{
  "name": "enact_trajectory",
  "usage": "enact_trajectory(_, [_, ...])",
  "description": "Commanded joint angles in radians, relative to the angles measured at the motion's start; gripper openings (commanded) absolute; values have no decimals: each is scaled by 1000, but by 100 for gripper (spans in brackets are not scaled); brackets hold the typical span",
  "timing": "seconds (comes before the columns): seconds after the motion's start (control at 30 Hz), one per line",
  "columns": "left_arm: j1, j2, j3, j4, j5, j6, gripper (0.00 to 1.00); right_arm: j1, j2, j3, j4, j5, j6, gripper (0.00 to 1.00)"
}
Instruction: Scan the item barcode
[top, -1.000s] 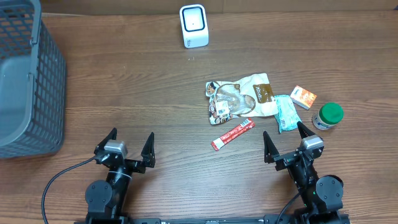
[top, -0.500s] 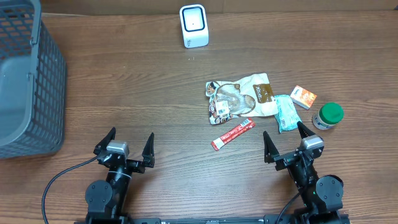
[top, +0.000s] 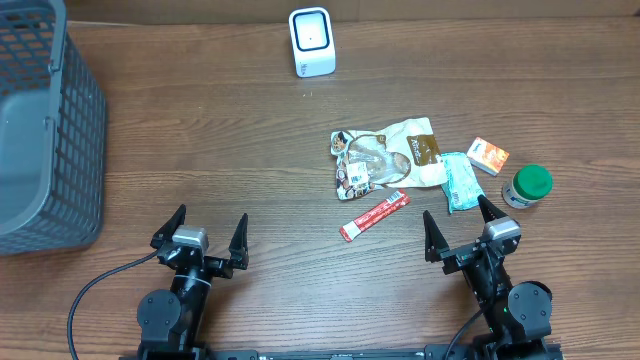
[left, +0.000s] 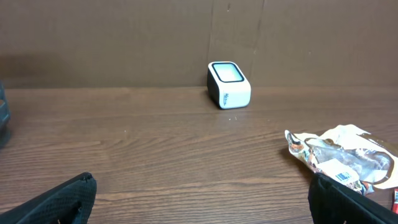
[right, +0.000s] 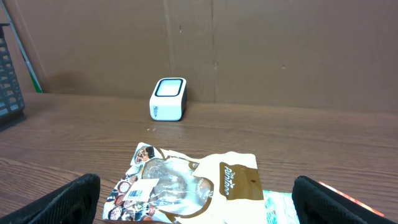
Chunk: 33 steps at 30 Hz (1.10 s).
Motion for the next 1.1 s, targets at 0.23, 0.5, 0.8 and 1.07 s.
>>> enact_trajectory(0.23, [11,-13,-4,-3,-14,16,99,-4,-9,-10,2,24,-4,100])
enact_trajectory(0.5, [11,-13,-4,-3,-14,16,100,-47,-9,-10,2,27,0,100])
enact_trajectory(0.8, [11,-13,-4,-3,-14,16,100,-50,-9,-10,6,-9,-1,100])
enact_trajectory(1.07, [11,-13,-4,-3,-14,16,100,-50,-9,-10,6,-9,-1,100])
